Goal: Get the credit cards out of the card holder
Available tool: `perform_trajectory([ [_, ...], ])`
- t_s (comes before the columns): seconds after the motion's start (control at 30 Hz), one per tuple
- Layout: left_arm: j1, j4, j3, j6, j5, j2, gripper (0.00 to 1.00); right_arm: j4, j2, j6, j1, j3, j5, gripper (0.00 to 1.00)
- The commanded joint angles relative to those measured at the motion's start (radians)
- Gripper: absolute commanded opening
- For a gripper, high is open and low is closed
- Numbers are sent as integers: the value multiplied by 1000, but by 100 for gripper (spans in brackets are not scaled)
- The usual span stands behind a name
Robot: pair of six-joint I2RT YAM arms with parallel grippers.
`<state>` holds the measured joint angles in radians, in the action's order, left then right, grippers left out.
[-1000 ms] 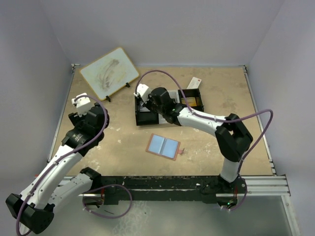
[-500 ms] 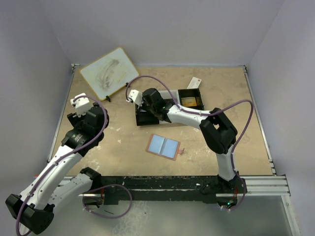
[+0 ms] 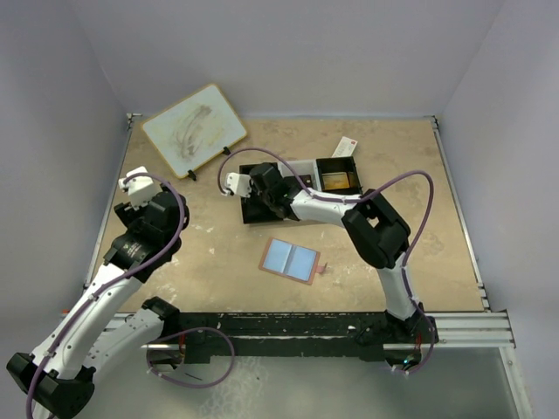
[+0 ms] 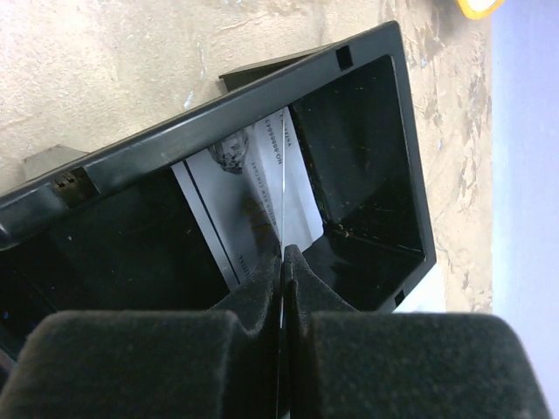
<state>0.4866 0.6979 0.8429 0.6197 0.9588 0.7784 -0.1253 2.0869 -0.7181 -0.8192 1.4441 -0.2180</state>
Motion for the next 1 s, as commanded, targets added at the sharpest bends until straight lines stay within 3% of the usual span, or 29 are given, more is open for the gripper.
perform_trajectory([
  [0.0,-3,-11,2,15,30,-14,75,-28,1,-72,-2,58,-12,0],
  [0.33,-3,-15,1,11,20,-9,75,-27,52,-130,2,86,-34,2],
  [0.6,-3,-19,0,9,14,-2,75,19,66,-135,4,110,-38,10],
  [0.97,-3,-22,1,5,5,4,75,56,18,-91,11,112,-20,33],
])
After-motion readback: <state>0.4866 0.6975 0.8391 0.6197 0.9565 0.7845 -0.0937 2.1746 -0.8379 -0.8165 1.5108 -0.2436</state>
